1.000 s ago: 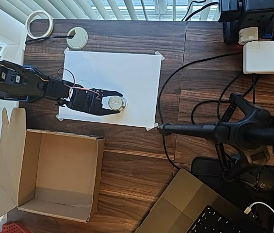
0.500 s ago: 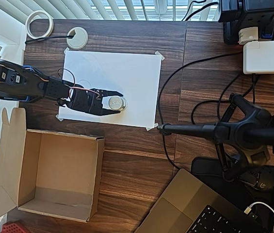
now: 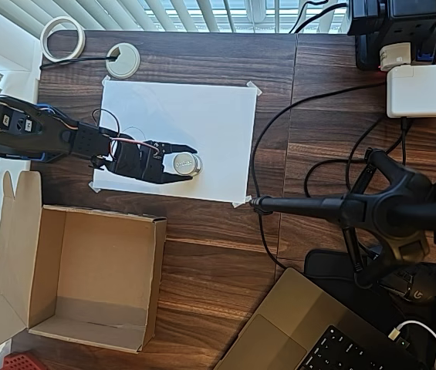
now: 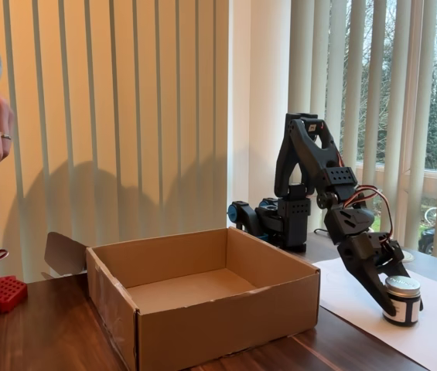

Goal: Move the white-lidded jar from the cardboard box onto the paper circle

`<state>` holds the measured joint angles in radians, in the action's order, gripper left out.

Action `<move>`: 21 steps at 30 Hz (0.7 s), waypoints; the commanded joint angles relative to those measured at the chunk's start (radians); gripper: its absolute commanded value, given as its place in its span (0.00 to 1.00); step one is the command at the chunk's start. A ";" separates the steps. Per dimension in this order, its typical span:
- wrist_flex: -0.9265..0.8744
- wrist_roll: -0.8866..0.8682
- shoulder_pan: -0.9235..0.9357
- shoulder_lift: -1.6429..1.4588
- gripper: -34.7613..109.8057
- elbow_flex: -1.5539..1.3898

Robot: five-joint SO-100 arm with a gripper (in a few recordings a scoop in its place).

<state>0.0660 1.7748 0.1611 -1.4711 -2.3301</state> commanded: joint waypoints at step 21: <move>0.123 0.008 0.060 -0.431 0.53 -0.054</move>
<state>0.1381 1.7825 0.1963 -1.6858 -2.3777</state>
